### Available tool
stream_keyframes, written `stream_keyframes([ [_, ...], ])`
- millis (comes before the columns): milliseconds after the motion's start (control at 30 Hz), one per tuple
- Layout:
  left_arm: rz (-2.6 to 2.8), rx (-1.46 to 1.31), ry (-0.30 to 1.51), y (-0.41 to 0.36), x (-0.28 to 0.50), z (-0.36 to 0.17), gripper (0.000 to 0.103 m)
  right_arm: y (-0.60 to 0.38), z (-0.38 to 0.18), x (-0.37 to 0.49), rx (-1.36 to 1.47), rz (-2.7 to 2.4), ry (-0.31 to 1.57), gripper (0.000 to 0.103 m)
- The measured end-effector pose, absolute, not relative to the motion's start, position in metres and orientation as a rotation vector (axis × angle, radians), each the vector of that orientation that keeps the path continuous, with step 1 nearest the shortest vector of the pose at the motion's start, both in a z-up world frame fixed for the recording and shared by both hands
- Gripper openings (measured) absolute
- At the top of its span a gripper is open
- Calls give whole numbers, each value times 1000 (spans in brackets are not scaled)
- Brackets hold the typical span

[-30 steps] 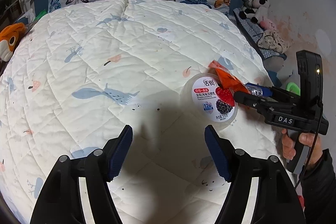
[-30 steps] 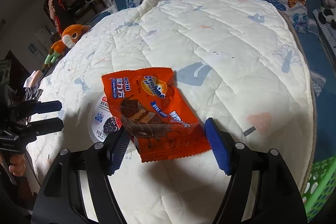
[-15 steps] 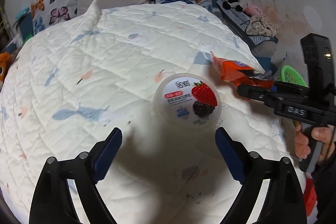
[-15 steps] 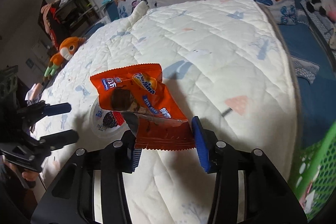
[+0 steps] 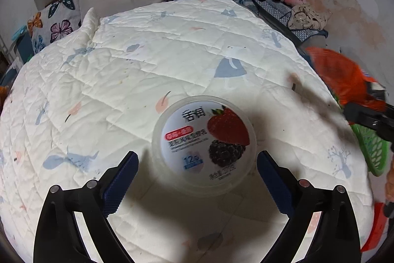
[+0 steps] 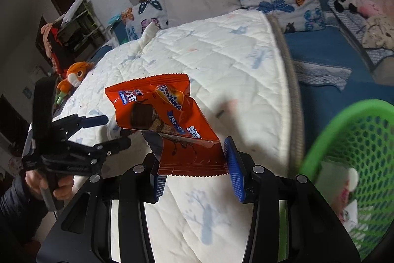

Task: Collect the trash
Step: 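Carry both to the green basket, right tool drops wrapper while left drops yogurt tub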

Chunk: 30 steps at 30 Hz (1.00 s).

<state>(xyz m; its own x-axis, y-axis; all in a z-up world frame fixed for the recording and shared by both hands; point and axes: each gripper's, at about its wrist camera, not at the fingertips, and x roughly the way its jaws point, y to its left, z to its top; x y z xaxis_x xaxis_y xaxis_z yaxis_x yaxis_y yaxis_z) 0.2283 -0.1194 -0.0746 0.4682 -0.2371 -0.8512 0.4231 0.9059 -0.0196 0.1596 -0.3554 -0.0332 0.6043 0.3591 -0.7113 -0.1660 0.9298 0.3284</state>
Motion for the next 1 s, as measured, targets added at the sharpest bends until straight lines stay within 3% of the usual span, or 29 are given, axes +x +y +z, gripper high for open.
stream_keyframes([
  [567, -387, 237, 984, -134, 229, -83, 90, -426, -28, 89, 313, 108, 825, 44],
  [1000, -515, 203, 915, -165, 195, -41, 89, -500, -47, 42, 423, -111, 846, 47],
])
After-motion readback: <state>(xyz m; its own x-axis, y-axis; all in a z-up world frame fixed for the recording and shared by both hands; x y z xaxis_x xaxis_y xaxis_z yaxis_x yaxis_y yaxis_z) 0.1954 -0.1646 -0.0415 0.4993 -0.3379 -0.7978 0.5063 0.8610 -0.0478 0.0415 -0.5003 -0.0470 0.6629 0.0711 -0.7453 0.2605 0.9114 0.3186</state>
